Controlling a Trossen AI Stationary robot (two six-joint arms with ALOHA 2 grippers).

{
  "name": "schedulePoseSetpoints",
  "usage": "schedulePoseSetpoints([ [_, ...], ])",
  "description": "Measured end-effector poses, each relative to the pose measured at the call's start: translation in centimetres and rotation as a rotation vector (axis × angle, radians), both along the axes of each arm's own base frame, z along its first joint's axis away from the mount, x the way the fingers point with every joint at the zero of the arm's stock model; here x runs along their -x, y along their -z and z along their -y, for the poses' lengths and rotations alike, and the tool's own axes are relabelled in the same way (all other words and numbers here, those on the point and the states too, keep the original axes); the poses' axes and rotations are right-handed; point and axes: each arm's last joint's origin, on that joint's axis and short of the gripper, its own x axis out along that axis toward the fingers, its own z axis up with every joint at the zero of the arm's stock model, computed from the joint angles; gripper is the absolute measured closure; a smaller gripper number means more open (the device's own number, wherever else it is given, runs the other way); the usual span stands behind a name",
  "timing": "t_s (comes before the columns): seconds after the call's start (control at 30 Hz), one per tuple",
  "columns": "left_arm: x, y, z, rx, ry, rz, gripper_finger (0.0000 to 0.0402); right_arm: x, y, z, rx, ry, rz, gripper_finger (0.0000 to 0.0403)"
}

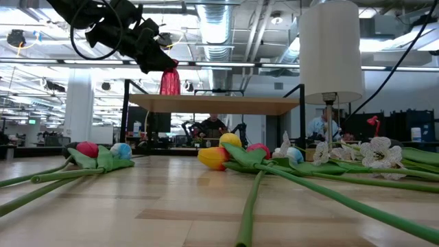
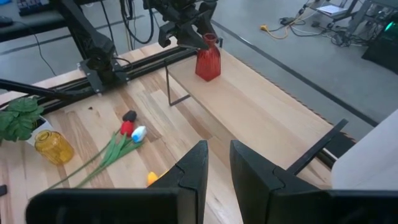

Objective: Pick and place flowers into a vace then onto a shelf
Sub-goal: Put the red flower vase on the shelf

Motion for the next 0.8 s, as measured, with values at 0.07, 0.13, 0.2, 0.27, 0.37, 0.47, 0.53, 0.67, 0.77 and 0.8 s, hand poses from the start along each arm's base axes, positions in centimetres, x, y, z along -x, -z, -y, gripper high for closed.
schedulePoseSetpoints([
  [0.07,-0.19,0.0,0.18,-0.001,0.001,-0.002,0.0235,0.01,0.01,0.01,0.001,0.0,-0.001,0.0342],
  [0.13,-0.36,0.0,0.36,-0.001,0.011,-0.002,0.0235,0.02,0.02,0.02,0.003,0.0,-0.003,0.0342],
  [0.2,-0.61,0.06,0.53,-0.002,0.021,-0.003,0.0235,0.02,0.02,0.02,0.003,0.0,-0.003,0.0342],
  [0.27,-0.8,0.18,0.57,-0.003,0.013,-0.01,0.0235,0.02,0.02,0.02,0.003,0.0,-0.003,0.0342],
  [0.37,-0.79,0.2,0.5,-0.009,-0.011,-0.017,0.0235,0.02,0.02,0.02,0.003,0.0,-0.003,0.0342],
  [0.47,-0.77,0.2,0.47,-0.01,-0.018,-0.019,0.0235,0.02,0.02,0.02,0.003,0.0,-0.003,0.0342],
  [0.53,-0.78,0.2,0.49,-0.009,-0.01,-0.017,0.0235,0.02,0.02,0.02,0.002,0.0,-0.003,0.0342],
  [0.67,-0.81,0.19,0.57,-0.001,0.017,-0.01,0.0229,0.02,0.02,0.02,0.002,0.0,-0.003,0.0342],
  [0.77,-0.82,0.19,0.6,0.001,0.026,-0.008,0.0217,0.02,0.02,0.02,0.002,0.0,-0.003,0.0342],
  [0.8,-0.82,0.19,0.6,0.001,0.026,-0.008,0.0213,0.02,0.02,0.02,0.002,0.0,-0.003,0.0342],
])
